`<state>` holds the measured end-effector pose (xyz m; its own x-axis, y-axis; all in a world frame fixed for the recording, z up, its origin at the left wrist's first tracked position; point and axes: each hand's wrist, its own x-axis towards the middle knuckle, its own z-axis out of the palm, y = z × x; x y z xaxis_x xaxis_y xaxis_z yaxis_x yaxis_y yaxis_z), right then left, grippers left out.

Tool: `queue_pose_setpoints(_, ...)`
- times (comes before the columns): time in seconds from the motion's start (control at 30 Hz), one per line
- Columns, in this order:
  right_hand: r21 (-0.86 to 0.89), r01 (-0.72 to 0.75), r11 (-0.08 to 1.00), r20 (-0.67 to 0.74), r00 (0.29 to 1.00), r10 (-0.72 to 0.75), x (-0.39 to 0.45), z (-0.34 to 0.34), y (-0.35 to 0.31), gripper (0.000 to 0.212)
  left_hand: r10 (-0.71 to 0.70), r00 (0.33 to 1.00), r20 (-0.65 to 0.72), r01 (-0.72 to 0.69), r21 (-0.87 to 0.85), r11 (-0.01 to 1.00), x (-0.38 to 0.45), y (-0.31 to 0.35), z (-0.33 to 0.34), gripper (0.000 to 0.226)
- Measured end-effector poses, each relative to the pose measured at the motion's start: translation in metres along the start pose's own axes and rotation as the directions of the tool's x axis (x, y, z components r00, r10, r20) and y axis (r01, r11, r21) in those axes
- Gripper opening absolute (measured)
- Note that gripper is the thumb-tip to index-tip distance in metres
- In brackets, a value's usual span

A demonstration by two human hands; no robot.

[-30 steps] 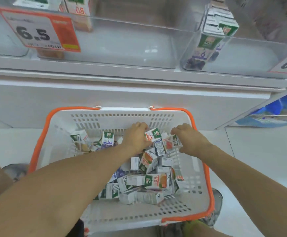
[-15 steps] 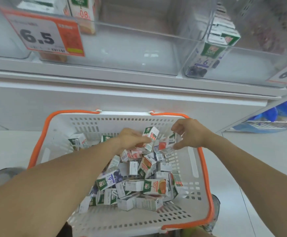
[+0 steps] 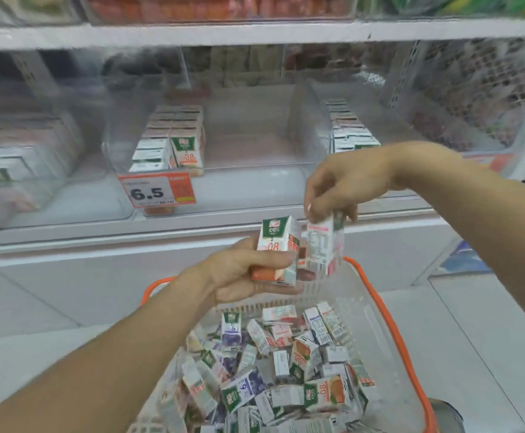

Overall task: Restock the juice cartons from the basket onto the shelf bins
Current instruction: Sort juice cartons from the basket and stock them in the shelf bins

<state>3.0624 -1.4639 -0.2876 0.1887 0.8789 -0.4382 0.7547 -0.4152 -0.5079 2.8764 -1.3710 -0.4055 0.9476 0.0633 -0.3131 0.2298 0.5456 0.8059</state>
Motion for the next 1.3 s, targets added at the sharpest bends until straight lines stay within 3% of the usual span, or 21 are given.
queue_pose_setpoints(0.13,0.116,0.022,0.993,-0.047,0.999,-0.016,0.002,-0.004,-0.026,0.029,0.084,0.994,-0.074,-0.071,0.163,0.984,-0.031,0.034,0.009,0.058)
queue_pose_setpoints(0.3,0.166,0.097,0.981,-0.067,0.994,-0.087,0.012,0.004,-0.066,0.035,0.145,0.963,-0.226,-0.043,0.404,0.914,-0.071,0.067,0.011,0.032)
queue_pose_setpoints(0.37,0.206,0.117,0.972,-0.038,0.993,-0.112,0.016,0.009,-0.082,0.037,0.170,0.944,-0.282,-0.015,0.477,0.879,-0.090,0.078,0.006,0.034)
queue_pose_setpoints(0.53,0.346,0.222,0.912,-0.059,0.975,-0.215,0.030,0.020,-0.112,0.048,0.287,0.876,-0.389,-0.065,0.494,0.867,-0.125,0.089,-0.018,0.047)
queue_pose_setpoints(0.6,0.472,0.255,0.844,-0.050,0.963,-0.263,0.035,0.023,-0.117,0.038,0.315,0.863,-0.395,-0.103,0.471,0.876,-0.136,0.092,-0.032,0.047)
queue_pose_setpoints(0.7,0.615,0.272,0.740,-0.078,0.955,-0.286,0.048,0.027,-0.120,0.050,0.354,0.842,-0.407,-0.162,0.436,0.885,-0.151,0.097,-0.052,0.038)
queue_pose_setpoints(0.83,0.641,0.322,0.696,-0.163,0.944,-0.286,0.065,0.041,-0.140,0.041,0.353,0.819,-0.453,-0.149,0.426,0.892,-0.166,0.097,-0.068,0.048)
queue_pose_setpoints(0.9,0.646,0.361,0.673,-0.251,0.933,-0.260,0.074,0.049,-0.151,0.037,0.361,0.765,-0.533,-0.160,0.385,0.909,-0.172,0.101,-0.077,0.046)
queue_pose_setpoints(1.03,0.563,0.495,0.662,-0.473,0.850,-0.233,0.091,0.060,-0.178,0.032,0.408,0.559,-0.722,-0.202,0.359,0.911,-0.192,0.116,-0.103,0.050)
queue_pose_setpoints(1.17,0.487,0.677,0.552,-0.705,0.678,-0.209,0.122,0.070,-0.221,0.032,0.434,0.541,-0.720,-0.126,0.441,0.889,-0.225,0.119,-0.125,0.027)
queue_pose_setpoints(1.3,0.372,0.731,0.572,-0.751,0.599,-0.277,0.175,0.077,-0.269,0.031,0.420,0.524,-0.741,-0.054,0.463,0.885,-0.254,0.110,-0.144,0.042)
